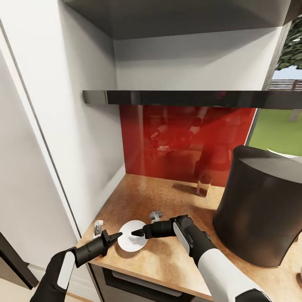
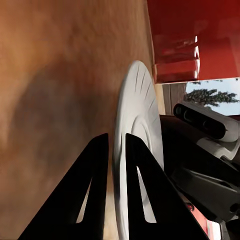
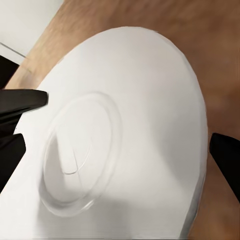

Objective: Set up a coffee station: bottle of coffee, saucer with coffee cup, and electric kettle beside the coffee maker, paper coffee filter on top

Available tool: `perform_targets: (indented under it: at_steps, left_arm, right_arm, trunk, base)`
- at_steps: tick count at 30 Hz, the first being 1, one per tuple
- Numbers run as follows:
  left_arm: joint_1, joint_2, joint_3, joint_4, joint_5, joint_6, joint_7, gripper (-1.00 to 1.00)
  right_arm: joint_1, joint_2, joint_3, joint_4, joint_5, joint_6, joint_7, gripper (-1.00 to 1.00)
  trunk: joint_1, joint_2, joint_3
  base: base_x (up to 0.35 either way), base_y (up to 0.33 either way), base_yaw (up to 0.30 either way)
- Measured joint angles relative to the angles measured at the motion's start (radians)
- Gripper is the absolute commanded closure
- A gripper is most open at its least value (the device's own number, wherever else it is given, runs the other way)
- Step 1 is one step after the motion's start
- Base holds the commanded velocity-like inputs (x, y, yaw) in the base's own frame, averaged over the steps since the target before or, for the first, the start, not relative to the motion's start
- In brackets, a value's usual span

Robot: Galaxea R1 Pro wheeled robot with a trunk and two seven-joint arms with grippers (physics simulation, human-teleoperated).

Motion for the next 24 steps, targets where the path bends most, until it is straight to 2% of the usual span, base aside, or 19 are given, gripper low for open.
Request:
perform_targets:
  at_steps: [5,12,16,20,24]
  left_arm:
    - [0.0,0.005,0.009,-0.003,0.001,0.005,-0.001,1.0]
    - [0.0,0.026,0.012,-0.004,0.001,0.009,-0.002,1.0]
    - [0.0,0.029,0.011,-0.005,0.007,0.011,-0.005,1.0]
    - [-0.001,0.03,0.01,-0.006,0.033,0.011,-0.007,1.0]
    - [-0.004,0.03,0.008,-0.007,0.042,0.01,-0.007,1.0]
  right_arm:
    - [0.0,0.0,-0.001,0.001,0.0,-0.001,0.0,-1.0]
    - [0.0,0.0,-0.012,0.005,0.001,0.003,-0.004,-1.0]
    - [0.0,0.0,-0.012,-0.088,0.015,-0.013,-0.011,-1.0]
    - [0.001,0.0,-0.013,-0.167,0.015,-0.016,-0.012,-1.0]
    - [0.001,-0.027,-0.013,-0.193,0.016,-0.019,-0.012,-1.0]
  trunk:
    - [0.0,0.0,0.0]
    - [0.0,0.0,0.0]
    - [0.0,0.0,0.0]
    - [0.0,0.0,0.0]
    - [0.0,0.0,0.0]
  base:
    - [0.0,0.0,0.0]
    - [0.0,0.0,0.0]
    - [0.0,0.0,0.0]
    - [0.0,0.0,0.0]
    - [0.0,0.0,0.0]
